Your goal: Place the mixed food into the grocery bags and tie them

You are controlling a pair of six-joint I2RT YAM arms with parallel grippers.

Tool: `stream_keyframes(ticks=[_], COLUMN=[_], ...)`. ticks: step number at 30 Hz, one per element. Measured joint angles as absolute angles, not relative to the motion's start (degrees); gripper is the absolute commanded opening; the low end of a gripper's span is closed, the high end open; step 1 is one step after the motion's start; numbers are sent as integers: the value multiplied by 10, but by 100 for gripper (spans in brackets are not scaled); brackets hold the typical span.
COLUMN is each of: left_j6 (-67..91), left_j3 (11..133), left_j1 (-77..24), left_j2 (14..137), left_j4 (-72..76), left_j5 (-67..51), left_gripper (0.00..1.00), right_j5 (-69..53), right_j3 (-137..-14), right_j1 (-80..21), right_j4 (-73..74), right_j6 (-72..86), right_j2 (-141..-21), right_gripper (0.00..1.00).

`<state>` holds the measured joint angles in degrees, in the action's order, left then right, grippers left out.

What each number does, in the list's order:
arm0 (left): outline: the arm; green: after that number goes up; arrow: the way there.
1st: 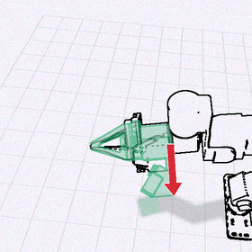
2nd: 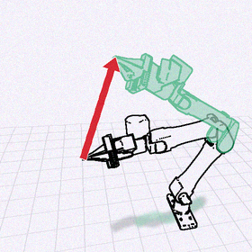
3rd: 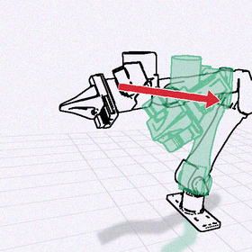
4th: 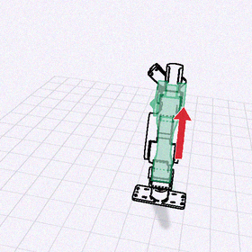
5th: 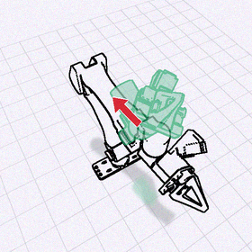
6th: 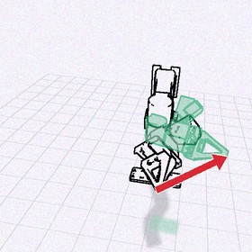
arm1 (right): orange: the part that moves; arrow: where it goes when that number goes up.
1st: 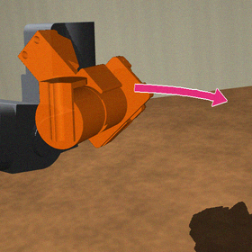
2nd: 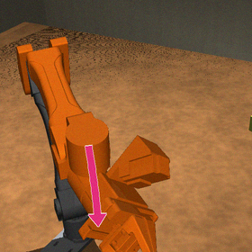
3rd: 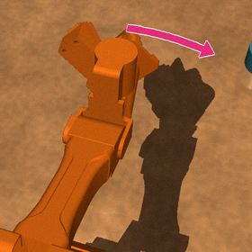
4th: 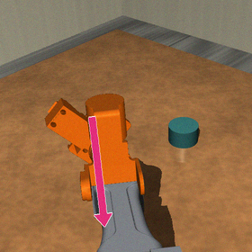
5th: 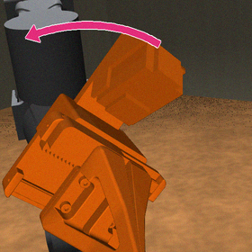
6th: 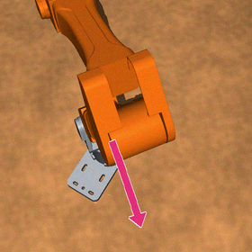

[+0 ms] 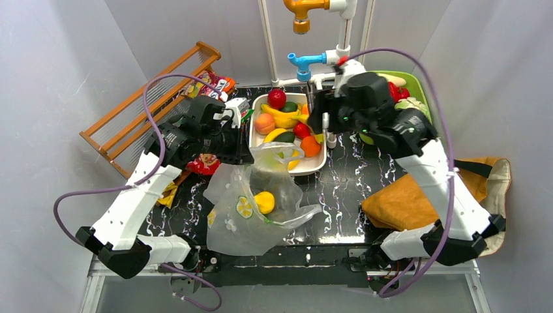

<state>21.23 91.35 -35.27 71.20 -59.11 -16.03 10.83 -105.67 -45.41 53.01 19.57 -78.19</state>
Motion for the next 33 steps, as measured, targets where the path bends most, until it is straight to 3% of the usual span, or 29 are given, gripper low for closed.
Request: stream_keyframes(ticks=[8,15,33], left_j6=[261,273,228], left_j3=[914,919,1014], left_j1=[-347,-346,-345], left_j2=[717,714,708], left_j4=[-568,-575,-654], left_j5=[-169,-144,-20], left_gripper=[0,0,0], right_j5=[113,28,3], right_j3=[-1040,-1035,-1181], right_j1=[-266,-115,46], right_j4=[596,636,672], right_j6=[258,277,270], right_j2=[-750,-866,-1134], right_gripper=[75,74,74])
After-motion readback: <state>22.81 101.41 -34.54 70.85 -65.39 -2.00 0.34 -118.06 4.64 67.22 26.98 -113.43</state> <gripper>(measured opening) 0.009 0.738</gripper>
